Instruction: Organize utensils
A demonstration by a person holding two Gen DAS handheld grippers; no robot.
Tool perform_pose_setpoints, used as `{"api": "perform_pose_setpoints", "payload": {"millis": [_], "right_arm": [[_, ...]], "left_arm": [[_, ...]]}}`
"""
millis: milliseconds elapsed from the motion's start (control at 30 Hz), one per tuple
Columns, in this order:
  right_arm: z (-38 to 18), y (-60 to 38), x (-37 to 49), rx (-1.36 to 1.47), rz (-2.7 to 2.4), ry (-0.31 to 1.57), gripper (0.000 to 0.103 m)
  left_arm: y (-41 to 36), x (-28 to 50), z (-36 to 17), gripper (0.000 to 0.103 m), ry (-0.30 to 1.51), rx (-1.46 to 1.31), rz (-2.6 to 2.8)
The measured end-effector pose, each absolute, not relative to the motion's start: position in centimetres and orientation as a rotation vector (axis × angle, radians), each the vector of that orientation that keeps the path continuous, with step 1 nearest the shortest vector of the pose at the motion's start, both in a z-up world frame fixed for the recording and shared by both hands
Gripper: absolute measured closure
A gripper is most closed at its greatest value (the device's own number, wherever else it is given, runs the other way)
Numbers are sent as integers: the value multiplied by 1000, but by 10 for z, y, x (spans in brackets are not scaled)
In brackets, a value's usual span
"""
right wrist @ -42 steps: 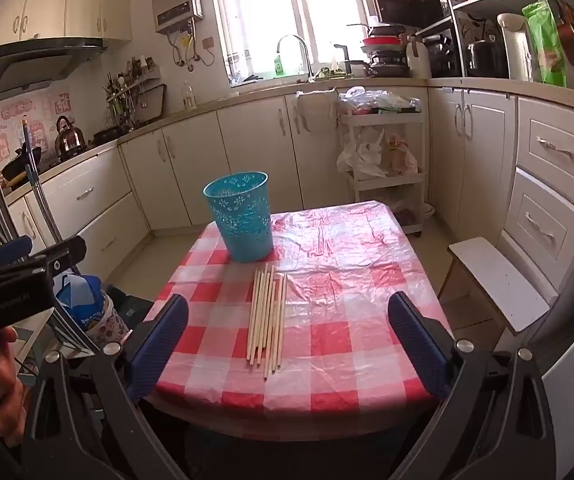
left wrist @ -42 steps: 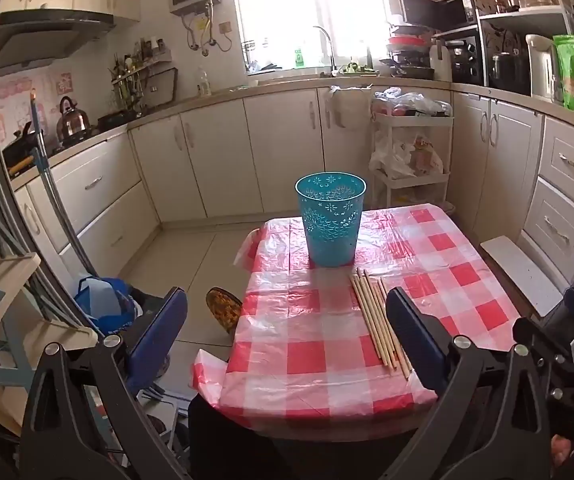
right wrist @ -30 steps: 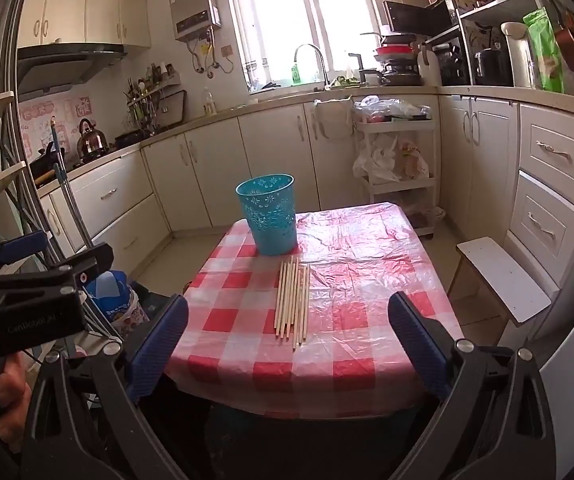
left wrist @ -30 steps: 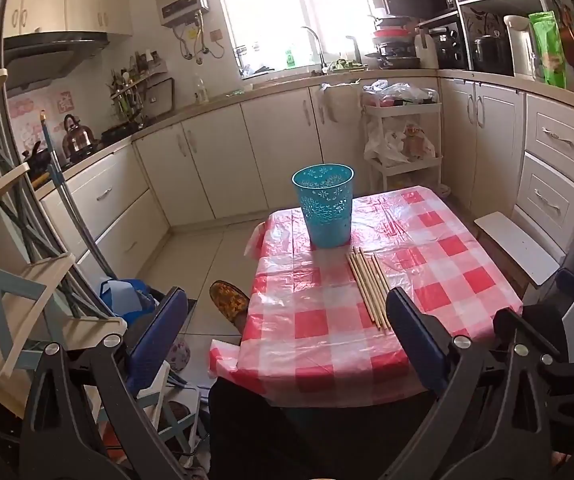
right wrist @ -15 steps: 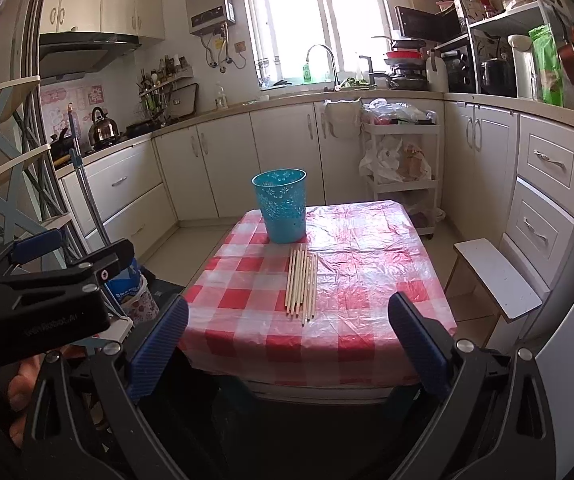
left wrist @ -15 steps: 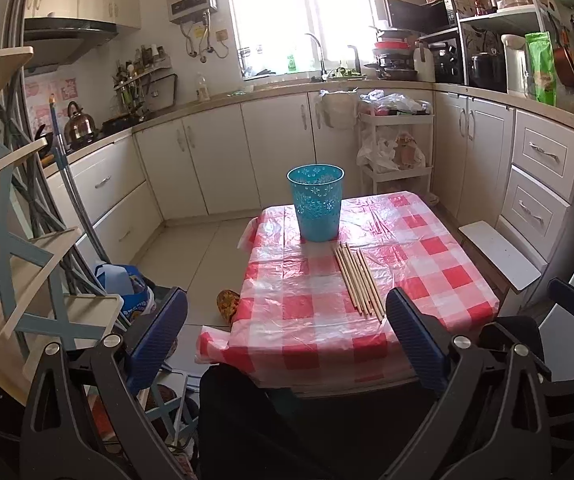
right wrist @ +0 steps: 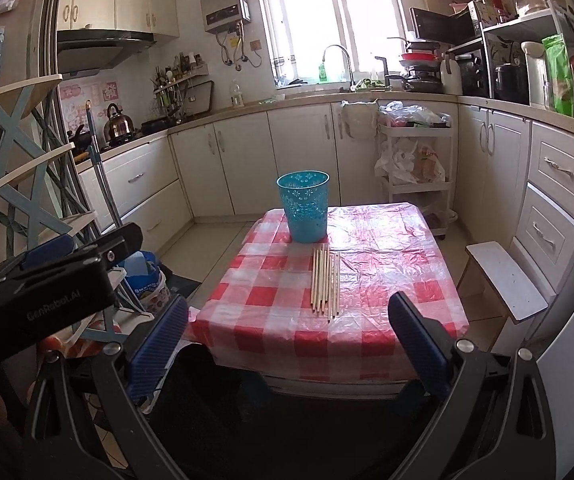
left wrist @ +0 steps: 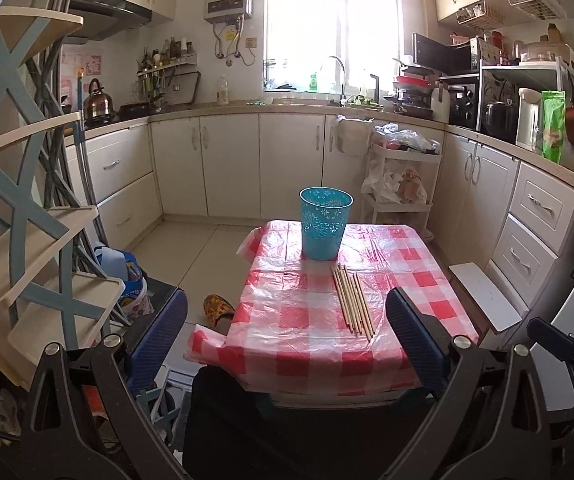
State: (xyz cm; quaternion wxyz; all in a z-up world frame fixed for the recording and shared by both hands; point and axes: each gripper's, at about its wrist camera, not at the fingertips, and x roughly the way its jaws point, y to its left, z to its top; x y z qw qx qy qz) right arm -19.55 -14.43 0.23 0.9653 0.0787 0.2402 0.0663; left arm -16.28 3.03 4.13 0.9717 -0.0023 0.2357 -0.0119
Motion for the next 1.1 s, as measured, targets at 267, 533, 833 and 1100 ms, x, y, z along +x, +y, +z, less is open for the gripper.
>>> {"api": "perform_pose_setpoints", "payload": {"millis": [267, 533, 833, 1100], "right_arm": [[-1, -151, -202, 208, 100, 479, 7], [2, -148, -208, 186, 95, 455, 7], [2, -152, -208, 199, 91, 459, 7], [4, -150, -213, 179, 76, 428, 7]], "left_arm": [[34, -166, 41, 8, 472, -4, -20], [33, -165, 41, 8, 475, 4, -15], [32, -167, 40, 8, 476, 7, -16], [32, -167, 40, 8, 476, 6, -14]]}}
